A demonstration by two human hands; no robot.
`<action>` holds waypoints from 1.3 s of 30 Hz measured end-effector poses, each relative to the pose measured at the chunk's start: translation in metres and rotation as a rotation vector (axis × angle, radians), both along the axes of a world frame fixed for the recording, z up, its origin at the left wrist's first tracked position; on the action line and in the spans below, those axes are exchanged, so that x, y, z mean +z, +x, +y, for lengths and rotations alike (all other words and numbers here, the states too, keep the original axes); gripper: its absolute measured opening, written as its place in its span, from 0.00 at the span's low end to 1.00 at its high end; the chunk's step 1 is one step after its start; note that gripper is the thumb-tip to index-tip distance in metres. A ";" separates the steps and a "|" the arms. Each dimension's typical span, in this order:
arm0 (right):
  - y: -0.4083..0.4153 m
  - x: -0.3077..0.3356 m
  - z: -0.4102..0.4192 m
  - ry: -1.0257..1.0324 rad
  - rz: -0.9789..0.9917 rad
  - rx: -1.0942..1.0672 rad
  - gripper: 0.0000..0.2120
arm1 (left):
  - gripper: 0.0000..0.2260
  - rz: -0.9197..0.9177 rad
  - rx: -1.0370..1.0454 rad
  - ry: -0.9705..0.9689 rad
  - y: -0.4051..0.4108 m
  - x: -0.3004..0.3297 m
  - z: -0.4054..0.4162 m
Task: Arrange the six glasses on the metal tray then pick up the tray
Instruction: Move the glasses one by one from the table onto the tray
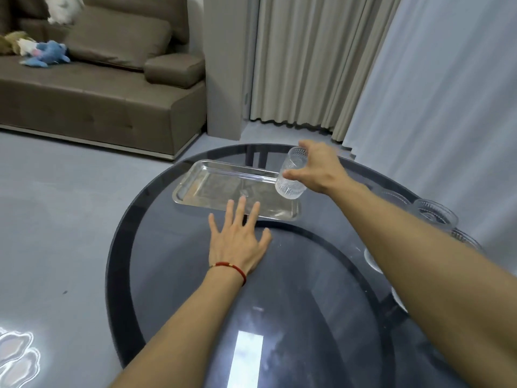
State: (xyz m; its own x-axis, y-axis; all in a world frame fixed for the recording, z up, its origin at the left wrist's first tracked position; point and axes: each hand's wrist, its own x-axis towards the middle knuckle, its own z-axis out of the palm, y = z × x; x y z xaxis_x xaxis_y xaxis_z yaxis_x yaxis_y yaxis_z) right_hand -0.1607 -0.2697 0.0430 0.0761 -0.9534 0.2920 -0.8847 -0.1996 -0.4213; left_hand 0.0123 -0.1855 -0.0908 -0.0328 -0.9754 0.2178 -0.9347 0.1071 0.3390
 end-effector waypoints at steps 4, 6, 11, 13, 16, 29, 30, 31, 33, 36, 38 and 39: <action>0.013 -0.016 -0.044 0.042 0.056 0.002 0.34 | 0.29 -0.004 -0.002 0.025 0.000 -0.006 -0.004; 0.017 -0.022 -0.057 0.093 0.077 0.003 0.35 | 0.28 -0.006 -0.003 0.026 0.001 -0.005 -0.005; 0.023 -0.034 -0.077 0.144 0.091 -0.028 0.35 | 0.26 -0.011 0.001 -0.027 -0.001 -0.007 -0.003; 0.023 -0.037 -0.082 0.146 0.112 -0.033 0.34 | 0.26 -0.005 0.002 -0.039 -0.001 -0.006 -0.005; 0.024 -0.043 -0.086 0.140 0.138 -0.038 0.31 | 0.25 0.000 0.005 -0.055 -0.001 -0.006 -0.004; -0.001 -0.052 0.036 -0.041 0.256 -0.111 0.22 | 0.27 0.044 -0.043 -0.014 0.005 -0.005 -0.005; -0.011 -0.050 0.055 -0.031 0.300 -0.143 0.21 | 0.27 0.058 -0.060 -0.012 0.007 -0.005 -0.003; -0.022 -0.047 0.072 -0.010 0.350 -0.178 0.21 | 0.27 0.074 -0.075 -0.010 0.008 -0.005 -0.002; -0.045 -0.040 0.104 0.028 0.471 -0.277 0.21 | 0.29 0.081 -0.110 0.010 0.009 -0.003 0.002; -0.073 -0.027 0.137 0.136 0.630 -0.452 0.29 | 0.30 0.053 -0.127 0.036 0.006 0.000 0.019; -0.084 -0.022 0.147 0.283 0.711 -0.531 0.37 | 0.30 0.033 -0.128 0.048 0.004 0.000 0.037; -0.088 -0.021 0.149 0.334 0.733 -0.554 0.39 | 0.30 0.026 -0.127 0.056 0.005 0.000 0.046</action>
